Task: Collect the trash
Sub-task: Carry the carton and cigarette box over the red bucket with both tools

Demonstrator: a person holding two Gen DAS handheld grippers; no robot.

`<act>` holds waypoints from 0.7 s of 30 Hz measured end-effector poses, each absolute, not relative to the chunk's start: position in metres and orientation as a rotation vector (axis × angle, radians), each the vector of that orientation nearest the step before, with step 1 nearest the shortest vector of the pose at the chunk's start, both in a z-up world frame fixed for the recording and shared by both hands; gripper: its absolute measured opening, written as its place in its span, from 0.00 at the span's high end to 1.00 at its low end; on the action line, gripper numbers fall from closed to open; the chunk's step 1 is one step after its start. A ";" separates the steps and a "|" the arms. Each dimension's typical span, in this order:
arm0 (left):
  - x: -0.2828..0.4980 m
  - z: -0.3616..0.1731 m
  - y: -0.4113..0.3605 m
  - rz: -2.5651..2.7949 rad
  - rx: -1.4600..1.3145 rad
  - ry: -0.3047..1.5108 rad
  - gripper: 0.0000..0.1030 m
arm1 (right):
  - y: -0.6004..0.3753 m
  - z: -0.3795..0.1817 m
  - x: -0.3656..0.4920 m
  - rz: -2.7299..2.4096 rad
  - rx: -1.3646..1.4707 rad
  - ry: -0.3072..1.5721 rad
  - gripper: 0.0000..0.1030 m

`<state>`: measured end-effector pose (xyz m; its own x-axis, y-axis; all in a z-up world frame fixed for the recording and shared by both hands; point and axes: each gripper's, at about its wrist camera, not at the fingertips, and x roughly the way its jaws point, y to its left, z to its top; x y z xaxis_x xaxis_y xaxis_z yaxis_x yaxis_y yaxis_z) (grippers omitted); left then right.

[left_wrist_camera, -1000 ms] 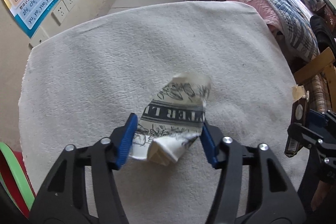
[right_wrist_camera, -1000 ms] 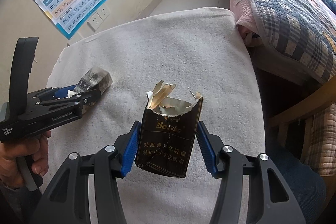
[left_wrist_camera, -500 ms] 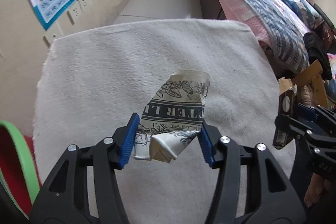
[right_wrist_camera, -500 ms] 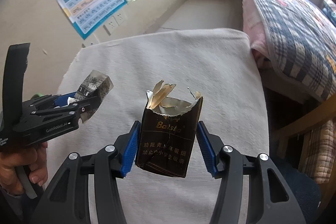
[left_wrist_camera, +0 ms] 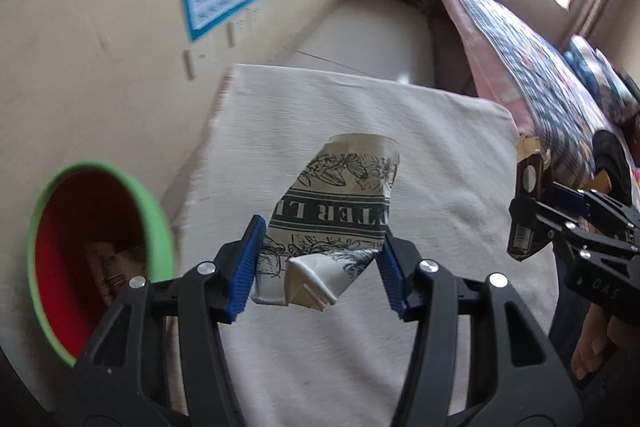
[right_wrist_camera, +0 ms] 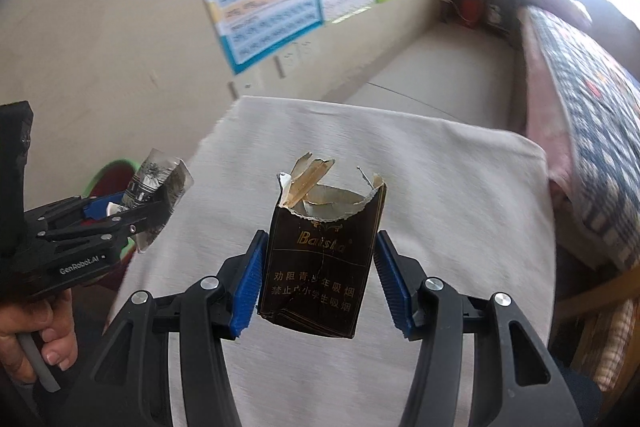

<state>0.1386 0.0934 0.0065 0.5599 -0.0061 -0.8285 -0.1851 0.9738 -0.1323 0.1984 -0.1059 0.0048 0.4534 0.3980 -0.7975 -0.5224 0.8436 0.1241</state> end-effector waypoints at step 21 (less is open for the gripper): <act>0.027 0.014 0.245 0.387 -0.438 0.865 0.50 | 0.081 0.035 0.151 0.894 -0.279 0.844 0.49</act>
<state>0.0268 0.2448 0.0144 0.5906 0.1479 -0.7933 -0.4934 0.8441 -0.2100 0.1510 0.0814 0.0345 0.3398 0.5722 -0.7464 -0.7781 0.6168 0.1187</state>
